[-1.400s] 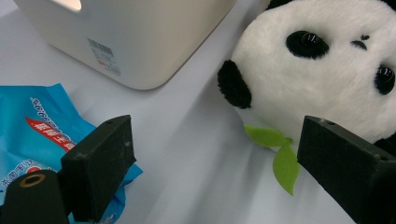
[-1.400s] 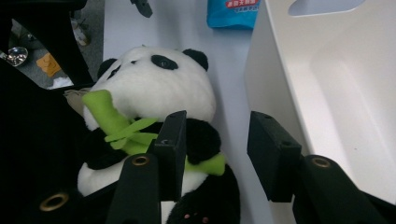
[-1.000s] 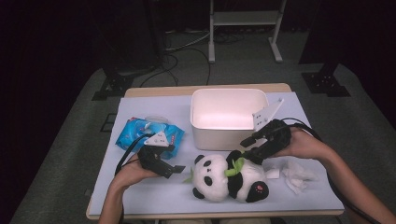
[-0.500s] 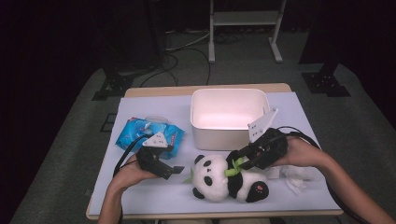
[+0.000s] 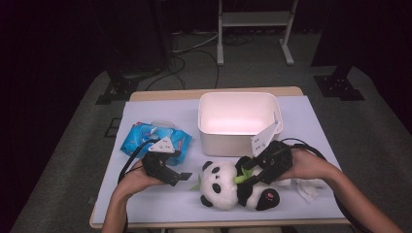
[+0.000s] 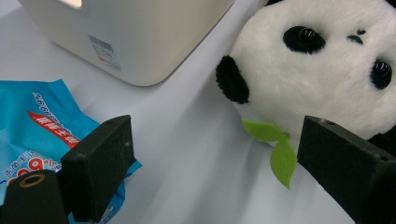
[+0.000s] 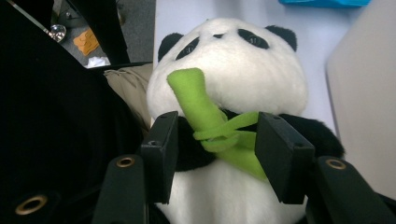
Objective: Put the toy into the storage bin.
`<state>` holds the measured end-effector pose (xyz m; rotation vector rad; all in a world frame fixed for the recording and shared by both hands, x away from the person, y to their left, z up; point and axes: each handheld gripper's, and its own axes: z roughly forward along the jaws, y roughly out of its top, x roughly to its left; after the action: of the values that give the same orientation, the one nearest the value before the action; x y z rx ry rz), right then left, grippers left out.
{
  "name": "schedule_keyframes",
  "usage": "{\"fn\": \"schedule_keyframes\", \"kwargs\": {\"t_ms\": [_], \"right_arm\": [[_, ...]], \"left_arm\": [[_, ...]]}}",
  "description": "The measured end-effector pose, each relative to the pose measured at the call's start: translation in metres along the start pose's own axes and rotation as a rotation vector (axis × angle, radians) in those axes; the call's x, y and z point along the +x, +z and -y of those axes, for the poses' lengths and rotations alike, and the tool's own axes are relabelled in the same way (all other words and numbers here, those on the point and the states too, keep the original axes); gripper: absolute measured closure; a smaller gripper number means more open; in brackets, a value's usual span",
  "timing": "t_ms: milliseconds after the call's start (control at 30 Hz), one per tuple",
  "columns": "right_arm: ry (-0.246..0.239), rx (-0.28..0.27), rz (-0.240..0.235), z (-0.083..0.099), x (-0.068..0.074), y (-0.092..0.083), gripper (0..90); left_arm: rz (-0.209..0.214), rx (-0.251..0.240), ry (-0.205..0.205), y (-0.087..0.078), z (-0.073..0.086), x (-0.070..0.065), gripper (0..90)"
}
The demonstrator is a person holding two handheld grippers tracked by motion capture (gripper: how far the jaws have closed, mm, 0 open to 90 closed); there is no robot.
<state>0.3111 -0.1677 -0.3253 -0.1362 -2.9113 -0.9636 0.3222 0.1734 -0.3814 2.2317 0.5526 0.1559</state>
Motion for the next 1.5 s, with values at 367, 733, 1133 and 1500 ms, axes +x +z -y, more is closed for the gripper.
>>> {"fn": "schedule_keyframes", "kwargs": {"t_ms": [367,733,1133,1500], "right_arm": [[-0.023,0.031,-0.011,-0.008,-0.002,0.017,50.1],[-0.015,0.009,-0.007,-0.008,-0.012,0.019,64.8],[-0.044,0.018,0.003,-0.013,-0.013,0.017,72.5],[-0.058,0.017,0.013,-0.017,-0.014,0.011,73.6]], "left_arm": [[-0.001,0.001,0.001,-0.001,0.001,0.001,10.3],[-0.001,0.0,-0.003,-0.001,0.001,0.001,10.3],[-0.003,0.001,-0.01,-0.002,0.003,0.003,10.3],[-0.007,0.0,-0.012,-0.003,0.004,0.004,10.3]]}}
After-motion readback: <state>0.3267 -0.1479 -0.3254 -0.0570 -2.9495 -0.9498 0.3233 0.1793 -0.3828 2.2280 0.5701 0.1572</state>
